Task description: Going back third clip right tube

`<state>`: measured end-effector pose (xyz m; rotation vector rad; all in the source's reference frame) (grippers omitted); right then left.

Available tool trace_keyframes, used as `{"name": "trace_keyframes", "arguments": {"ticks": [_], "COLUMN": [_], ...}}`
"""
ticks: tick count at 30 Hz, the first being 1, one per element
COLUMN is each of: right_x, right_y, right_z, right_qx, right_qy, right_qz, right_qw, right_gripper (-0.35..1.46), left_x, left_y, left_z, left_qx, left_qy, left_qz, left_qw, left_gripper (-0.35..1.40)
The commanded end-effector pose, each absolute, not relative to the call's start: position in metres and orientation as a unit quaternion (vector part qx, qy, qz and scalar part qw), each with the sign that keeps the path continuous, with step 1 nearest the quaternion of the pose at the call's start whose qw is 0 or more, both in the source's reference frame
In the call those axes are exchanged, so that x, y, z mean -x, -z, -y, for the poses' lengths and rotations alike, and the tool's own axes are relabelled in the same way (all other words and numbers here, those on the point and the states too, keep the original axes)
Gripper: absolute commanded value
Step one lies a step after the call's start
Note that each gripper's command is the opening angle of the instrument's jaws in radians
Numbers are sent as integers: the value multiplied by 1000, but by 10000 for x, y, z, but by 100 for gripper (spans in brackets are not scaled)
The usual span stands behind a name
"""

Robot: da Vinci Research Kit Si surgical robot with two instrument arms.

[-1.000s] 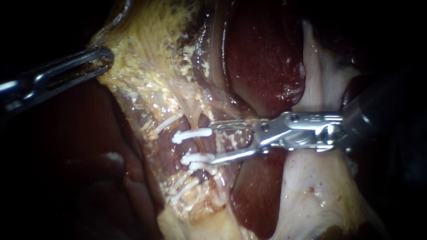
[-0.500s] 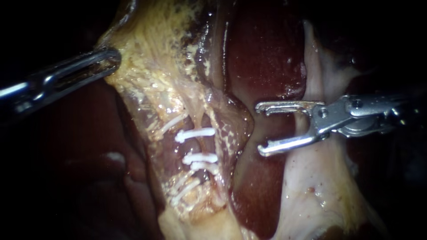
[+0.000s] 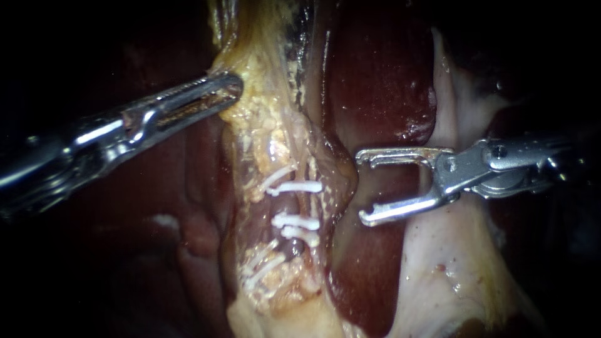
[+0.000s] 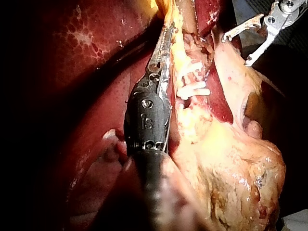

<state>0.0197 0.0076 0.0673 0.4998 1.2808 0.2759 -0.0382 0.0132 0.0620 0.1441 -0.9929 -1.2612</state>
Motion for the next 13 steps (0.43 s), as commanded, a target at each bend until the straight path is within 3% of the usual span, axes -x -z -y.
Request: {"name": "trace_keyframes", "arguments": {"ticks": [1,13], "right_x": [-197,-198], "right_y": [-673,-673], "right_z": [-76,-76], "right_qx": [-230,-229], "right_qy": [-127,-128], "right_qz": [-589,-590], "right_qw": [764,763], "right_gripper": [60,60], "left_x": [382,381], "left_y": [-619,-621], "left_z": [-133,-134], "left_qx": [-65,-65], "left_qy": [565,564], "left_qz": [444,444], "left_qw": [693,693], "left_gripper": [-35,-35]}}
